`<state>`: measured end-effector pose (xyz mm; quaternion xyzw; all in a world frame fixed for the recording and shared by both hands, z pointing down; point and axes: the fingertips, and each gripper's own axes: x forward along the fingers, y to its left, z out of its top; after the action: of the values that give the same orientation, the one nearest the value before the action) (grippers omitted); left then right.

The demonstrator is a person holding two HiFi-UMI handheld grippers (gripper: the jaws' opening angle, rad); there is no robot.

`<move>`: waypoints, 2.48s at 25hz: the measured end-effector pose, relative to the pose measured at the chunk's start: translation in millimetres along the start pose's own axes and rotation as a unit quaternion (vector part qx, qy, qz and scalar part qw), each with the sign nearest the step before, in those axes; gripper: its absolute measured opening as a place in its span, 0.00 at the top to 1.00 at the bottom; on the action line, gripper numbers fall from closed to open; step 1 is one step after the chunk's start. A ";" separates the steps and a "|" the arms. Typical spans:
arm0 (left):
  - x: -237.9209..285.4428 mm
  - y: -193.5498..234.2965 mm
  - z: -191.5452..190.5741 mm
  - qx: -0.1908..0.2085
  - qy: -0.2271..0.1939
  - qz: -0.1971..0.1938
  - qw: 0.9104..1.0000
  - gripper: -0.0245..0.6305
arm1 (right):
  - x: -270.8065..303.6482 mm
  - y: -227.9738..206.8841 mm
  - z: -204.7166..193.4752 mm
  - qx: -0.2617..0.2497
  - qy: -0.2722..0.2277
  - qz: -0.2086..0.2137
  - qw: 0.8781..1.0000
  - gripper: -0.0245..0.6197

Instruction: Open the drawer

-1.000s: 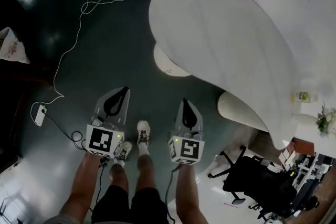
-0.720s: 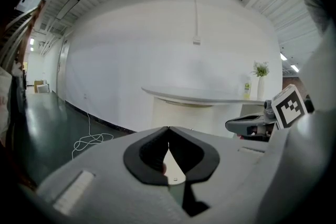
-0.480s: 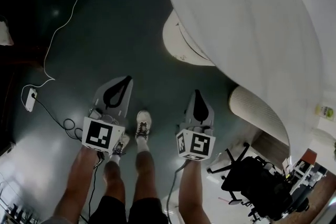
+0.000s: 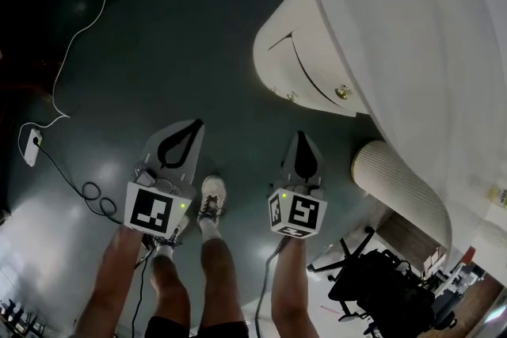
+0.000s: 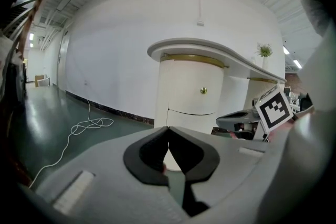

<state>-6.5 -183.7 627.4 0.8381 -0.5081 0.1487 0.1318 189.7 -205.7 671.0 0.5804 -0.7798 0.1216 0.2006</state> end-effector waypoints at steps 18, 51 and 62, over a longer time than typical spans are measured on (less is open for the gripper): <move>25.3 11.0 -25.8 0.008 0.027 -0.005 1.000 0.95 | 102.8 -24.0 -76.8 0.071 0.091 -0.018 0.993 0.72; 25.4 27.2 -44.2 -0.019 0.046 0.023 0.998 0.95 | 133.9 -25.1 -97.3 0.054 0.133 -0.047 0.988 0.81; 19.7 29.1 -44.8 -0.019 0.048 0.020 0.998 0.95 | 123.6 -13.6 -102.1 0.031 0.137 -0.040 0.989 0.82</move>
<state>-28.9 -196.1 678.3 0.8167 -0.5210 0.1815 0.1691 189.8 -272.4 817.4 0.5953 -0.7167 0.2159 0.2921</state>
